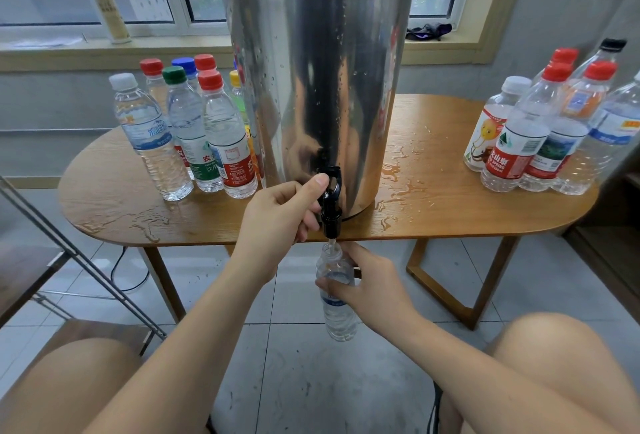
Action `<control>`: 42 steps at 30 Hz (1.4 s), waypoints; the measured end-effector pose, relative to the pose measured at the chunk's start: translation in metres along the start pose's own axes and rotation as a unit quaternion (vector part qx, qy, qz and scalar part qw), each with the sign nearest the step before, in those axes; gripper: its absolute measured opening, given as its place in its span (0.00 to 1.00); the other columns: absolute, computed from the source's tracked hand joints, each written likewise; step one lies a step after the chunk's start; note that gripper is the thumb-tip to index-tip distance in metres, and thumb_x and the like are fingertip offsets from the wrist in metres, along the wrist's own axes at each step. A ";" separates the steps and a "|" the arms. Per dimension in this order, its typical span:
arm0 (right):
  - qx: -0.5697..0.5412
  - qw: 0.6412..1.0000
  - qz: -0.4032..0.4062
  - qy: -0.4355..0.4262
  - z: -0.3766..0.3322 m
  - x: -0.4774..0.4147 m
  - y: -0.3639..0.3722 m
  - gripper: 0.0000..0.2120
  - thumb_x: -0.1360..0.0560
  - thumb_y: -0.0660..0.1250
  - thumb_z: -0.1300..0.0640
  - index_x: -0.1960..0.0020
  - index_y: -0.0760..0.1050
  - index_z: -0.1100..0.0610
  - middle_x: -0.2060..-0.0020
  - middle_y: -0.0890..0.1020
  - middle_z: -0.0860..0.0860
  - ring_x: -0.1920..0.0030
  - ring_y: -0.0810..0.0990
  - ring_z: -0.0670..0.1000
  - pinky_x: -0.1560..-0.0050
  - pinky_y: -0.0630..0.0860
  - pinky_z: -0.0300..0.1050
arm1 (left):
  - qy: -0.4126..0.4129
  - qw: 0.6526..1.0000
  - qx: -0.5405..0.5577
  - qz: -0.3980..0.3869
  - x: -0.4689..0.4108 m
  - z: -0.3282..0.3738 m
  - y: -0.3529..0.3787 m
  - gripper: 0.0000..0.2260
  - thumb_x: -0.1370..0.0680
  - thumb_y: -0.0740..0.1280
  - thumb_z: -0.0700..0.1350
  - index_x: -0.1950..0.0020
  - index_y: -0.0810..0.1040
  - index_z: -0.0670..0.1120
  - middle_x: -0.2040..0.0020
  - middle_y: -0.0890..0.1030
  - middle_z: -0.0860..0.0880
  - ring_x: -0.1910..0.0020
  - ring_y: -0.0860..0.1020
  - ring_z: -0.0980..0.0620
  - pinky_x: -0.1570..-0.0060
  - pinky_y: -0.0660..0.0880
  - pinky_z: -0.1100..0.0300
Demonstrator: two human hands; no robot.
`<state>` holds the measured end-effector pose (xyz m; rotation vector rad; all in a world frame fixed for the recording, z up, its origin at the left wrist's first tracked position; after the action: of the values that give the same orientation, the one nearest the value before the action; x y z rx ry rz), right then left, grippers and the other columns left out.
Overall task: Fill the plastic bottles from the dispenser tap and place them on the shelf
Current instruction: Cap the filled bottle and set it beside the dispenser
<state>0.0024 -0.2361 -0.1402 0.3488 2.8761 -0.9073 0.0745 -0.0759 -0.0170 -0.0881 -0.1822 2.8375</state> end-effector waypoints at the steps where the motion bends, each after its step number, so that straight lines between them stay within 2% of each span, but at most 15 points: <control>1: 0.001 1.000 0.000 0.001 0.000 0.000 0.000 0.26 0.28 0.79 0.37 0.32 0.77 0.40 0.42 0.84 0.36 0.41 0.82 0.41 0.39 0.82 0.46 | 0.000 1.000 -0.001 0.000 0.000 0.000 0.000 0.22 0.19 0.71 0.63 0.59 0.84 0.44 0.67 0.82 0.44 0.69 0.77 0.52 0.69 0.72 0.67; 29: -0.002 1.000 0.001 0.003 0.002 0.000 0.001 0.28 0.28 0.79 0.37 0.30 0.75 0.36 0.41 0.83 0.35 0.41 0.81 0.39 0.38 0.82 0.46 | 0.012 1.000 -0.004 0.010 0.001 0.001 0.001 0.22 0.19 0.72 0.62 0.59 0.84 0.44 0.67 0.82 0.44 0.68 0.77 0.52 0.68 0.73 0.67; 42: -0.008 1.000 0.002 0.000 0.004 -0.001 0.002 0.27 0.28 0.79 0.37 0.32 0.76 0.38 0.43 0.84 0.36 0.42 0.82 0.40 0.39 0.82 0.48 | 0.008 1.000 0.003 0.004 0.000 -0.001 0.002 0.23 0.19 0.72 0.63 0.59 0.84 0.44 0.66 0.82 0.43 0.67 0.78 0.49 0.63 0.74 0.61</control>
<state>0.0034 -0.2370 -0.1439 0.3534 2.8805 -0.8820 0.0741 -0.0780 -0.0181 -0.1107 -0.1710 2.8451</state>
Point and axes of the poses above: each hand's wrist, its own x-axis away from the middle knuckle, its own y-axis out of the palm, z = x × y, the point moved 6 cm from there along -x, towards the middle knuckle
